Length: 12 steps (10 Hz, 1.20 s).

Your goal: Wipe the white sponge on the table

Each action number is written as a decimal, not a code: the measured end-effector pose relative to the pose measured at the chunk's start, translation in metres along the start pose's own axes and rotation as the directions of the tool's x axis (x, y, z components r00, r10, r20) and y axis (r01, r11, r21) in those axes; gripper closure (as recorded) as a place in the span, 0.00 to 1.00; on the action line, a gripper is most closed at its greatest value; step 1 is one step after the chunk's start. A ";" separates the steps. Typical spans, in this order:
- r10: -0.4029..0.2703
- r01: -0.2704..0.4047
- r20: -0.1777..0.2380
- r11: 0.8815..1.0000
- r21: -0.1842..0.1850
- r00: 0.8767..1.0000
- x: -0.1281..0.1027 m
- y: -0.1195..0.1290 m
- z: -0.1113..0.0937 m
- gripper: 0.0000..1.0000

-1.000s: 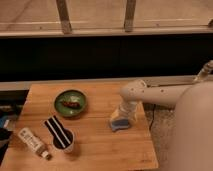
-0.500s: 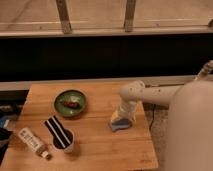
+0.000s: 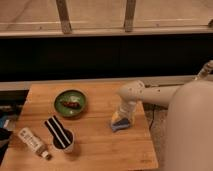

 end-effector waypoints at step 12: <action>-0.110 0.110 0.090 0.994 0.005 0.990 -0.070 0.063 -0.041 1.00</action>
